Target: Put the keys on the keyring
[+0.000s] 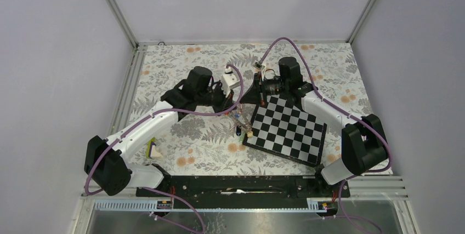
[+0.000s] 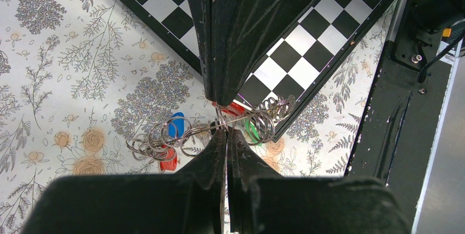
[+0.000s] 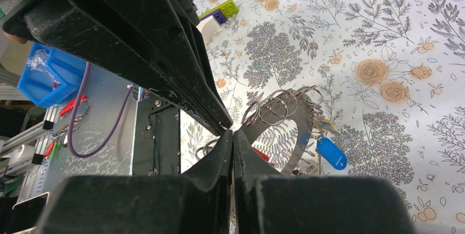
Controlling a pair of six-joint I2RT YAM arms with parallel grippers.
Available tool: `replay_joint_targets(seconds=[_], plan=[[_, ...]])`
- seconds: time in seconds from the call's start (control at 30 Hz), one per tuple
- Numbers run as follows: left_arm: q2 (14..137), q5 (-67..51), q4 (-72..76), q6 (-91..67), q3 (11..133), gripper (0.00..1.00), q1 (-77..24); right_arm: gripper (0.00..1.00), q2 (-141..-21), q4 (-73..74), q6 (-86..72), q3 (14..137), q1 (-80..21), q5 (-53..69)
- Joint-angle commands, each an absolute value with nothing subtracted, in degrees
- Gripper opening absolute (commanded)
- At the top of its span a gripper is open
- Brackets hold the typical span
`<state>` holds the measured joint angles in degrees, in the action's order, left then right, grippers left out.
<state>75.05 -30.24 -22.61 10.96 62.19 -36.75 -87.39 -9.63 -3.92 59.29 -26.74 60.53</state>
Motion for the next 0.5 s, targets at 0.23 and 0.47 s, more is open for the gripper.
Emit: replay_joint_targets(seconds=[0.23,0.47], plan=[[72.8,-33.9,-18.1,11.5,62.1,0.00,-37.0,0.00,-87.7,-10.3,-3.2,62.1,-27.5,61.1],[72.8,-34.1,-18.1,11.5,62.1,0.00,-37.0,0.00,-88.1,-10.4,-3.5,62.3,-27.5,62.2]])
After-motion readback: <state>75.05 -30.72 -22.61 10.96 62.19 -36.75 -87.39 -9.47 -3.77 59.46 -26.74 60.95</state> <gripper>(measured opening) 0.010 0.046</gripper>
